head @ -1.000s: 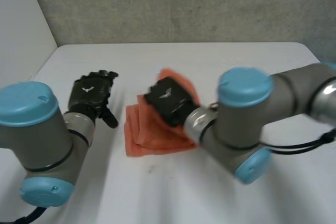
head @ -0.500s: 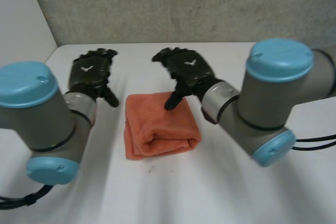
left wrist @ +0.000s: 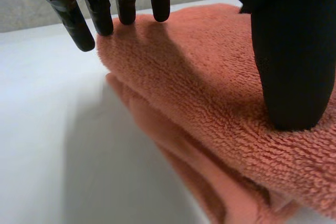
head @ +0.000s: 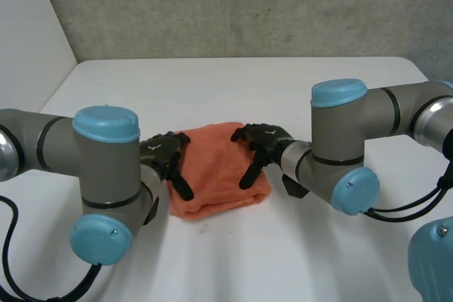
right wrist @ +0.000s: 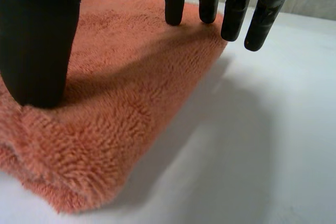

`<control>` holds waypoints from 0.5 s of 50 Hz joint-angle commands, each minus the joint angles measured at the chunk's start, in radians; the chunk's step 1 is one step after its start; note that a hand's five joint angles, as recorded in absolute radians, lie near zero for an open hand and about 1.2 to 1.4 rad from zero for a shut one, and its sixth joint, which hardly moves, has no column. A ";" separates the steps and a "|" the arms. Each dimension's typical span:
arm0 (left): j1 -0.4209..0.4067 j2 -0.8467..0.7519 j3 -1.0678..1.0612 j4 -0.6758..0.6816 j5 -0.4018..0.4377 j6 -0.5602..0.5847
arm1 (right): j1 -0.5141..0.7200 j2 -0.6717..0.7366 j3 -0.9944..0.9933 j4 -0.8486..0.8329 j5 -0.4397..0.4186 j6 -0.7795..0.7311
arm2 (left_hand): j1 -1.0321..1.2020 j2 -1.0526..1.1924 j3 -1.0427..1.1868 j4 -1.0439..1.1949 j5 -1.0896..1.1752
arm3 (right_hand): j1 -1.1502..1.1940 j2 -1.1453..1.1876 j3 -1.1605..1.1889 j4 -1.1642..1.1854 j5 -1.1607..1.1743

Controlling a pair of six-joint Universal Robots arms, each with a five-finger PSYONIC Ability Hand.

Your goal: Fold the laundry

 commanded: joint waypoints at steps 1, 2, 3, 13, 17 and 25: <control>0.015 0.028 0.009 0.000 0.005 0.009 | 0.003 -0.022 -0.038 0.030 0.001 -0.039 | -0.008 0.010 0.008 0.008 -0.031 | -0.037 -0.047 -0.041 -0.059 -0.071; 0.015 0.047 0.016 -0.001 0.007 0.009 | 0.003 -0.052 -0.041 0.030 0.003 -0.040 | -0.008 0.010 0.008 0.008 -0.031 | -0.037 -0.047 -0.041 -0.059 -0.071; 0.015 0.048 0.016 -0.001 0.007 0.009 | 0.001 -0.095 -0.040 0.030 0.003 -0.042 | -0.008 0.010 0.008 0.008 -0.031 | -0.037 -0.047 -0.041 -0.059 -0.071; 0.027 0.308 0.035 -0.006 0.007 0.009 | -0.054 -0.397 0.077 -0.063 0.097 -0.040 | -0.008 0.010 0.008 0.008 -0.031 | -0.037 -0.047 -0.041 -0.059 -0.071; 0.049 0.387 0.026 -0.009 0.007 0.007 | -0.081 -0.514 0.169 -0.143 0.168 -0.048 | -0.008 0.010 0.008 0.008 -0.031 | -0.037 -0.047 -0.041 -0.059 -0.071; 0.119 0.548 -0.010 -0.094 0.007 0.006 | -0.169 -0.776 0.408 -0.220 0.263 -0.164 | -0.008 0.010 0.008 0.008 -0.031 | -0.037 -0.047 -0.041 -0.059 -0.071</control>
